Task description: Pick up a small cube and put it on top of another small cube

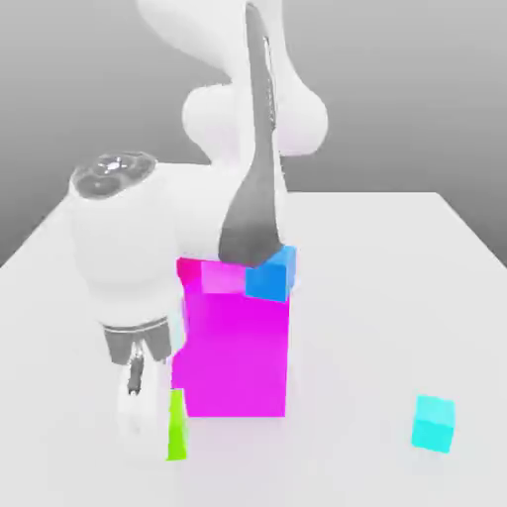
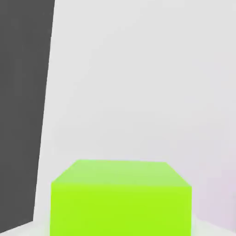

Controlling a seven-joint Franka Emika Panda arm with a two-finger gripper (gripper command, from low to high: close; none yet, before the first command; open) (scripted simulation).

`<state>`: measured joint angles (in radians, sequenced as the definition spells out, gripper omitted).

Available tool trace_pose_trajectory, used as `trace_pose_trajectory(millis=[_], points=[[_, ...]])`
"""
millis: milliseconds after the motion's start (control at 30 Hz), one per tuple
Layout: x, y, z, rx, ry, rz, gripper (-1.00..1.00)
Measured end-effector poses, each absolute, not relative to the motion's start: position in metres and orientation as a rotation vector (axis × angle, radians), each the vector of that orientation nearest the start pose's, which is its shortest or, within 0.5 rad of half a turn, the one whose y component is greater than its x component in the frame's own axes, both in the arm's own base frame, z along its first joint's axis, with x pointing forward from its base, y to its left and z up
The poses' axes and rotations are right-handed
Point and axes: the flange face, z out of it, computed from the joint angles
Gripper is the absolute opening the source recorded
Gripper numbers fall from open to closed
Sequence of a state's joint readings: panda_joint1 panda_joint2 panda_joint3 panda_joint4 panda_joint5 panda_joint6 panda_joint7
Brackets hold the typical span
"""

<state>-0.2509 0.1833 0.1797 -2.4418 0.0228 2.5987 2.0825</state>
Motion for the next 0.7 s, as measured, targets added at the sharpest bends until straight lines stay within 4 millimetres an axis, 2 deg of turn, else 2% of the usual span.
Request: trace_pose_trajectory(millis=[67,167,233,300,333,400,533,567,700], points=[[0.482,0.016,0.233,-1.516,2.748,0.08,-1.0],[0.465,0.091,0.239,-1.594,2.707,0.072,-1.0],[0.445,0.145,0.244,-1.655,2.672,0.06,-1.0],[0.409,0.211,0.246,-1.724,2.627,0.029,-1.0],[0.395,0.23,0.243,-1.726,2.623,0.014,-1.0],[0.39,0.238,0.231,-1.702,2.634,0.002,-1.0],[0.388,0.239,0.196,-1.694,2.639,0.0,-1.0],[0.387,0.239,0.187,-1.696,2.64,0.0,1.0],[0.387,0.239,0.187,-1.696,2.64,0.0,1.0]])
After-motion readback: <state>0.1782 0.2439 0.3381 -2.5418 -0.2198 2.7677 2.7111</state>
